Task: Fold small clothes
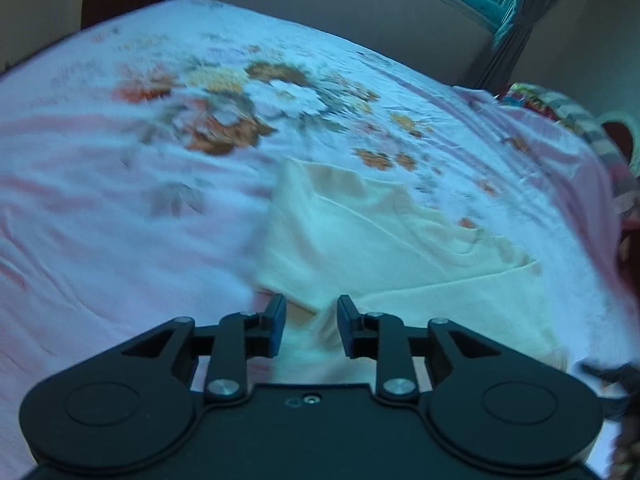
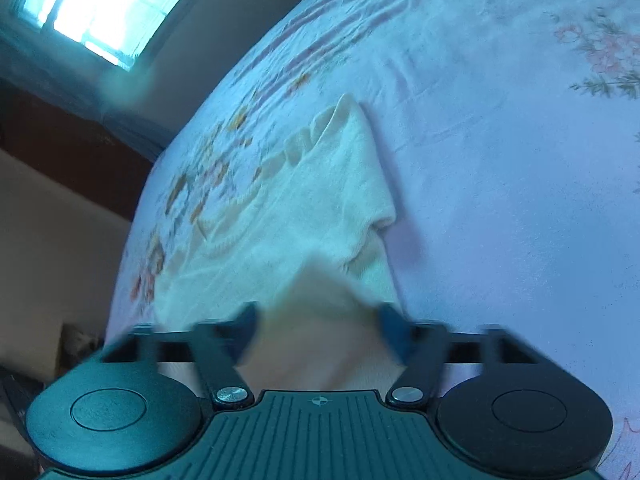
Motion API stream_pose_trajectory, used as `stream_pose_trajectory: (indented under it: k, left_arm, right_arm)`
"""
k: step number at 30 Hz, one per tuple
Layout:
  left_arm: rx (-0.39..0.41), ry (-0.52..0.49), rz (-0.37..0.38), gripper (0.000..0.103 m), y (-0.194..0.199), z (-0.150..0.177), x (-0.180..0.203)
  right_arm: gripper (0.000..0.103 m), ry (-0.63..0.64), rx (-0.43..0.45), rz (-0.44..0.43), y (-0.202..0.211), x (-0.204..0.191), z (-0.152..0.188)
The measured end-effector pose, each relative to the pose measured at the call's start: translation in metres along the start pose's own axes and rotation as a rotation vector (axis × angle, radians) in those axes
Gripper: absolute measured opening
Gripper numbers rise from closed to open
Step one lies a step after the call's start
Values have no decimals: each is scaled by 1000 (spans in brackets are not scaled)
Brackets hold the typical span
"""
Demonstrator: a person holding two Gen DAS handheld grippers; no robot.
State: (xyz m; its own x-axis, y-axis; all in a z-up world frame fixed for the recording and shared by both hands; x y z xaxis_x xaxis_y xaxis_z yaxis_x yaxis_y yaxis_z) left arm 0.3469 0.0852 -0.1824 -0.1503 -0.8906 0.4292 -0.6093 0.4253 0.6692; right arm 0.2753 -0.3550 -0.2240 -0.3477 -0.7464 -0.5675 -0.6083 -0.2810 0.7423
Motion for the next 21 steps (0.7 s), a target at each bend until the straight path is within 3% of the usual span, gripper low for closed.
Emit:
stream_pose_trajectory:
  k: [1,4,7,15,17,18,21]
  left_arm:
    - [-7,-21,-9,25,1,1,-2]
    - [-44,-81,-7,25,-3,10,-4]
    - [-76,-89,13,25,-16,21,-2]
    - [-110,-130,19,25,-41,33,5]
    - [-111,-135,22,20,-43,35,5]
    - [-107,-138,25,16,-43,36,6]
    - [-99,-151,45,10,-39,38,11]
  right_arm:
    - [81,5,14,-3,4,1,-3]
    - [79,130,109,95,19,-2,-9]
    - [67,275,155,185,21,-8,-3]
    - [63,386,158,233,-3,-15,10]
    - [43,394,141,218,-9,-17,11]
    - [26,396,122,205,-13,-19,13]
    - [23,416,100,188,-19,-22,17]
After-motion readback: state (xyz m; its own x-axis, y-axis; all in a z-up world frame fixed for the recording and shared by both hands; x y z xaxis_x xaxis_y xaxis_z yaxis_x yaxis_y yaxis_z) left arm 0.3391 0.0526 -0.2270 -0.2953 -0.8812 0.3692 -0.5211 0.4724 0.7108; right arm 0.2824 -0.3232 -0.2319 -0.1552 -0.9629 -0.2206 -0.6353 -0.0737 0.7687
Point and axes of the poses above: each gripper's, at about its wrist camera, not at the fingertips, and y roughly against the way its jaws point, x to its right, z to its underside, the point moved 8 cm from there along -y, roughly the way its jaws point, and after that the axes turned 13 degrees about z, right-handed, at the moved point
